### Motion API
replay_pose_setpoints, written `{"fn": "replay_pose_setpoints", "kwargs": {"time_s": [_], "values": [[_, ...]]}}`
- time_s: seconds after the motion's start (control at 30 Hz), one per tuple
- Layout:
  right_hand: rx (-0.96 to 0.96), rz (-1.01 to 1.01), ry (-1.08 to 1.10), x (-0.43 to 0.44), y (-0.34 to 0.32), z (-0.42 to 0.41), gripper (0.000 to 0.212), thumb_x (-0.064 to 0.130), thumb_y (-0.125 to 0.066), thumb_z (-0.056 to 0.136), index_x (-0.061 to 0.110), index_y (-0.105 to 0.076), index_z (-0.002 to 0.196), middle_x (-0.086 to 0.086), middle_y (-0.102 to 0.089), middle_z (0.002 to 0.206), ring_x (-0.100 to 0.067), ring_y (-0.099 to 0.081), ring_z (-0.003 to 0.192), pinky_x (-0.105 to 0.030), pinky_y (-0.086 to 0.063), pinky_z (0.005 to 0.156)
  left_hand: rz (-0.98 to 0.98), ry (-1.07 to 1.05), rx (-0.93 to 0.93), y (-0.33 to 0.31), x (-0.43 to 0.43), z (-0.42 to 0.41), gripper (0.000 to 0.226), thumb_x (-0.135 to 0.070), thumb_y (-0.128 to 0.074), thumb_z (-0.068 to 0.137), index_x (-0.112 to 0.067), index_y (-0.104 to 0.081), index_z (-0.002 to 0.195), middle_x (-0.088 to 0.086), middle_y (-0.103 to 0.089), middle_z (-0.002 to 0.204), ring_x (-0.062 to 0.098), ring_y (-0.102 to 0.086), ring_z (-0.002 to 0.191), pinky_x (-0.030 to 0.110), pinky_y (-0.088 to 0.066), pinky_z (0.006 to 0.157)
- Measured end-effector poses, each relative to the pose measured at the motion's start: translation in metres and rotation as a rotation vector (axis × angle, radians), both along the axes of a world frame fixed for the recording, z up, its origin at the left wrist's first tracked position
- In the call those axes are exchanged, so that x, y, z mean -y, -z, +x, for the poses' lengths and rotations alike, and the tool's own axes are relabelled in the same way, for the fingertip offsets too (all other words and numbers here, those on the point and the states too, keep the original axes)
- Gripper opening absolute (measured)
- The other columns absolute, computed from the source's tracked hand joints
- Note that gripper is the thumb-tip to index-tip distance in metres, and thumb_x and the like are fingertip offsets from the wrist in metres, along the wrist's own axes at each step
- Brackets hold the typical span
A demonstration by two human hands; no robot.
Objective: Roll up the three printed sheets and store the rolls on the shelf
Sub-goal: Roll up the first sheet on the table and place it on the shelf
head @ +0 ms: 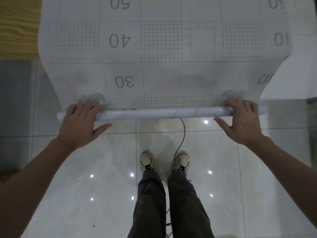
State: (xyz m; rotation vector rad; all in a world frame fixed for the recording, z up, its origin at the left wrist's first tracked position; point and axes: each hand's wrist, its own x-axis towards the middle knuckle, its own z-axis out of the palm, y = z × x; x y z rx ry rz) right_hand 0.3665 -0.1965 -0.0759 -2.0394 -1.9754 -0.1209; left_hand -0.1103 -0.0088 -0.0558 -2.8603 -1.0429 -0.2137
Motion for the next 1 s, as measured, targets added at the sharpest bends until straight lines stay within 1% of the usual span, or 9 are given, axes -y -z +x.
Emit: {"fn": "replay_pose_setpoints", "kwargs": {"time_s": [0.2,0.3,0.4,0.5,0.6,0.7,0.83,0.9,1.0], "values": [[0.071,0.081,-0.013,-0.004,0.003,-0.001,0.037,0.043,-0.063,0.097,0.007,-0.063,0.107,-0.015,-0.064,0.110,-0.036,-0.058,0.093,-0.045,-0.038,0.085,0.138,-0.024,0.041,-0.001,-0.004,0.008,0.027,-0.032,-0.055,0.101,-0.008,-0.064,0.105,0.019,-0.063,0.101,0.038,-0.055,0.080,0.048,-0.040,0.076],[0.065,0.078,0.044,-0.005,0.004,-0.005,0.037,0.040,-0.052,0.103,0.005,-0.061,0.111,-0.015,-0.064,0.106,-0.035,-0.056,0.092,-0.045,-0.037,0.087,0.122,-0.036,0.048,-0.002,-0.003,0.010,0.033,-0.034,-0.048,0.103,-0.004,-0.062,0.108,0.019,-0.064,0.099,0.039,-0.055,0.081,0.049,-0.040,0.077],[0.008,0.020,0.076,-0.008,0.000,-0.004,0.045,0.044,-0.044,0.104,0.003,-0.061,0.114,-0.015,-0.063,0.103,-0.035,-0.054,0.090,-0.044,-0.035,0.089,0.035,-0.038,0.002,-0.004,-0.007,0.008,0.049,-0.047,-0.050,0.097,-0.001,-0.059,0.111,0.020,-0.061,0.097,0.039,-0.056,0.085,0.050,-0.040,0.080],[0.012,-0.019,0.015,-0.013,-0.004,0.000,0.048,0.051,-0.058,0.095,0.007,-0.064,0.112,-0.012,-0.062,0.102,-0.034,-0.055,0.089,-0.044,-0.036,0.088,0.089,0.008,-0.001,-0.004,-0.011,0.007,0.037,-0.040,-0.053,0.100,-0.005,-0.060,0.106,0.018,-0.063,0.095,0.038,-0.057,0.081,0.049,-0.040,0.076],[0.062,0.060,-0.003,-0.018,-0.003,0.001,0.039,0.045,-0.063,0.096,0.008,-0.065,0.107,-0.012,-0.063,0.101,-0.036,-0.057,0.086,-0.045,-0.039,0.085,0.143,-0.008,0.044,-0.005,-0.011,0.013,0.028,-0.034,-0.056,0.100,-0.007,-0.062,0.104,0.018,-0.064,0.099,0.038,-0.057,0.079,0.048,-0.041,0.075],[0.095,0.119,0.002,-0.020,-0.001,-0.003,0.033,0.037,-0.063,0.099,0.005,-0.065,0.106,-0.015,-0.064,0.106,-0.037,-0.057,0.086,-0.045,-0.040,0.083,0.177,-0.044,0.047,-0.005,-0.011,0.017,0.030,-0.034,-0.054,0.101,-0.006,-0.063,0.108,0.018,-0.065,0.104,0.038,-0.058,0.082,0.049,-0.040,0.077],[0.022,0.051,0.014,-0.021,-0.004,-0.002,0.042,0.043,-0.056,0.100,0.002,-0.060,0.113,-0.015,-0.063,0.106,-0.036,-0.056,0.090,-0.045,-0.038,0.087,0.044,-0.047,0.028,-0.005,-0.016,0.012,0.050,-0.047,-0.049,0.099,0.000,-0.057,0.113,0.021,-0.062,0.103,0.039,-0.056,0.086,0.051,-0.039,0.083],[-0.011,0.028,-0.003,-0.024,-0.006,0.000,0.050,0.049,-0.064,0.092,0.003,-0.061,0.112,-0.013,-0.063,0.106,-0.034,-0.055,0.091,-0.044,-0.037,0.088,0.065,-0.025,0.024,-0.005,-0.018,0.011,0.044,-0.044,-0.048,0.101,-0.002,-0.058,0.110,0.020,-0.063,0.100,0.039,-0.056,0.083,0.051,-0.039,0.081],[0.061,0.091,-0.003,-0.030,-0.007,-0.001,0.040,0.045,-0.067,0.093,0.006,-0.064,0.105,-0.013,-0.064,0.102,-0.036,-0.058,0.087,-0.044,-0.040,0.084,0.126,-0.026,0.061,-0.006,-0.019,0.014,0.031,-0.034,-0.050,0.103,-0.004,-0.059,0.106,0.021,-0.063,0.101,0.039,-0.056,0.081,0.050,-0.040,0.078]]}}
